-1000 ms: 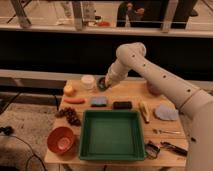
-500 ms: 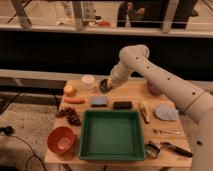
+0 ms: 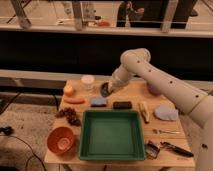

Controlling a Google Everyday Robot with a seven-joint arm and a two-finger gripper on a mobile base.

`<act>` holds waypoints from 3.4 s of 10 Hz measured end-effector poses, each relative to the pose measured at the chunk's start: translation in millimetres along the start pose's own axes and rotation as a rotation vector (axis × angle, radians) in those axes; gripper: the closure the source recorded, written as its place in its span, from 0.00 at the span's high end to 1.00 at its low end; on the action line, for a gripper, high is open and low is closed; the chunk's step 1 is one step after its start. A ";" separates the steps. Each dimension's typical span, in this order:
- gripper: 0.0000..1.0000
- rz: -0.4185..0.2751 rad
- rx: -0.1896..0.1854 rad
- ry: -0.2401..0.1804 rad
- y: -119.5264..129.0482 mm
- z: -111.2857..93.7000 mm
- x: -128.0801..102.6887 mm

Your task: Stack cups into tray

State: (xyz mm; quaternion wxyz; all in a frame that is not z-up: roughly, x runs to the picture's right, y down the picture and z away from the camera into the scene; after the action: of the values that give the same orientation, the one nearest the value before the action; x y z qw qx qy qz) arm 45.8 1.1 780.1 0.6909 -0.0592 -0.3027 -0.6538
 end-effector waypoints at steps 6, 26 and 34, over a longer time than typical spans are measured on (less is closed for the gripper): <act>0.00 0.013 -0.019 -0.045 12.9 8.6 -33.6; 0.00 0.059 -0.043 -0.175 63.8 48.1 -140.7; 0.00 0.082 -0.026 -0.195 77.8 54.4 -167.6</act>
State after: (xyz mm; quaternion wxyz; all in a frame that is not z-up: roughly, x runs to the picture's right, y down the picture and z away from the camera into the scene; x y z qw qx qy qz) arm 106.8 183.1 765.4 0.6835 -0.1441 -0.3573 -0.6200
